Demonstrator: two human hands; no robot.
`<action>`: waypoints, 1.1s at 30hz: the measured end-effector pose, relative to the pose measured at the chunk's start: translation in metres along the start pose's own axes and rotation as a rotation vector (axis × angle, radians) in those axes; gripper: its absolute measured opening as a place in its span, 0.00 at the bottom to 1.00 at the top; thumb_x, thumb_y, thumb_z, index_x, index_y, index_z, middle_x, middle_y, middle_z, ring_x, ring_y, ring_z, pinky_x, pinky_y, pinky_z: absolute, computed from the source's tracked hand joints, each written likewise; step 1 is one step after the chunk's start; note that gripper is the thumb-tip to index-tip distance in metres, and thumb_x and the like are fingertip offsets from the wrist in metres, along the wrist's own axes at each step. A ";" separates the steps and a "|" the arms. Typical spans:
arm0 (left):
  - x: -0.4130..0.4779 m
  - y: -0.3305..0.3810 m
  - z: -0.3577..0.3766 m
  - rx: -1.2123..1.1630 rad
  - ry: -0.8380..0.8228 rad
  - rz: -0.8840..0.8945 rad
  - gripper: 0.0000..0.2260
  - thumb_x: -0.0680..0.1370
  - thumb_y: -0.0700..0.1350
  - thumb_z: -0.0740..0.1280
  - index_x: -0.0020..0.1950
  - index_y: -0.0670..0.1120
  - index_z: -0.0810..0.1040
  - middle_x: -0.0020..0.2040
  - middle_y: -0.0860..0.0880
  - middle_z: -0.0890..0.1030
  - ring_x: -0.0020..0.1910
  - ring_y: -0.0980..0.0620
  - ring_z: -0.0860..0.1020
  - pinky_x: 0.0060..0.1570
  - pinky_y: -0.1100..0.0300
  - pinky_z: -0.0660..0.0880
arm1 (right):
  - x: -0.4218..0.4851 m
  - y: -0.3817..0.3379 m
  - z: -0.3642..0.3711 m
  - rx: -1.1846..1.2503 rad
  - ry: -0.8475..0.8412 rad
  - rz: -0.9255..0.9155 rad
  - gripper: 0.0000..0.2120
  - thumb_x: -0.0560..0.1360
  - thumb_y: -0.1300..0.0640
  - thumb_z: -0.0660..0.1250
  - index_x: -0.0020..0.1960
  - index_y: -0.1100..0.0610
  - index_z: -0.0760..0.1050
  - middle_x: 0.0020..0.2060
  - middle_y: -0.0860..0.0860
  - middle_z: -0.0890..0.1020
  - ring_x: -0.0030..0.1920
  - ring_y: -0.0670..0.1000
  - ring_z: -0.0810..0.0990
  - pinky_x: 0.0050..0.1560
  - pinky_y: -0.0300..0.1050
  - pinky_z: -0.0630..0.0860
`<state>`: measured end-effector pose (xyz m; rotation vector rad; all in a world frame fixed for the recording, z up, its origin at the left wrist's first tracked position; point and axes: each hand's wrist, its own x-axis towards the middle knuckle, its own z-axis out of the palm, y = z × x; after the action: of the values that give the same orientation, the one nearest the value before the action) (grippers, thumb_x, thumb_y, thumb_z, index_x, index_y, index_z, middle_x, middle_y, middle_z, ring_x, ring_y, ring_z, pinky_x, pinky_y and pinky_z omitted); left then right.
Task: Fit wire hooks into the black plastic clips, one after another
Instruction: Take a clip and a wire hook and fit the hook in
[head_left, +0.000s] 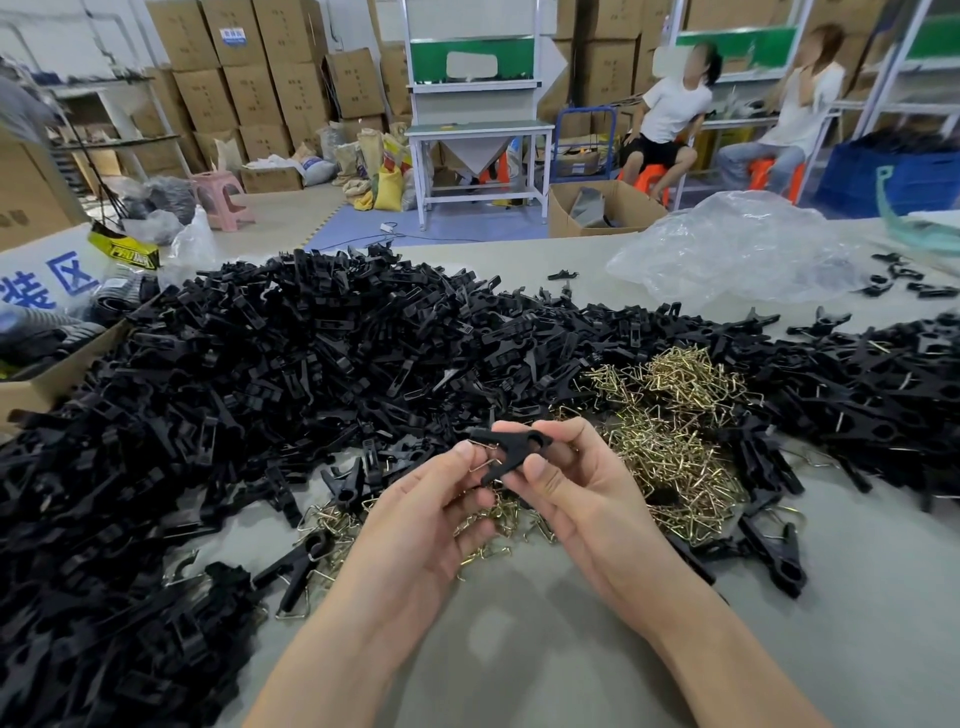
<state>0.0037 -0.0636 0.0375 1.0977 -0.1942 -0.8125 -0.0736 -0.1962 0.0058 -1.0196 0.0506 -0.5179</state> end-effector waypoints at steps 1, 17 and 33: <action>0.000 0.000 0.000 0.007 0.002 0.003 0.09 0.69 0.51 0.72 0.43 0.48 0.88 0.41 0.51 0.83 0.35 0.57 0.79 0.35 0.63 0.78 | 0.000 0.001 -0.001 -0.020 0.002 -0.007 0.11 0.76 0.62 0.68 0.56 0.58 0.71 0.60 0.55 0.84 0.61 0.54 0.83 0.57 0.40 0.79; -0.001 0.000 -0.004 -0.151 -0.175 -0.073 0.10 0.73 0.47 0.71 0.51 0.45 0.86 0.46 0.48 0.83 0.38 0.55 0.79 0.38 0.61 0.78 | 0.001 0.000 0.000 0.047 0.001 0.006 0.17 0.71 0.59 0.72 0.56 0.59 0.71 0.60 0.57 0.84 0.61 0.55 0.83 0.57 0.40 0.79; 0.004 -0.009 -0.004 -0.046 -0.106 -0.092 0.08 0.74 0.48 0.70 0.45 0.48 0.88 0.42 0.48 0.83 0.35 0.54 0.79 0.36 0.60 0.78 | -0.001 -0.003 0.002 -0.060 -0.011 0.014 0.16 0.71 0.58 0.73 0.55 0.59 0.73 0.60 0.56 0.84 0.60 0.56 0.83 0.57 0.41 0.79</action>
<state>0.0046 -0.0652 0.0270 1.0269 -0.2145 -0.9539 -0.0753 -0.1949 0.0093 -1.0800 0.0635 -0.5000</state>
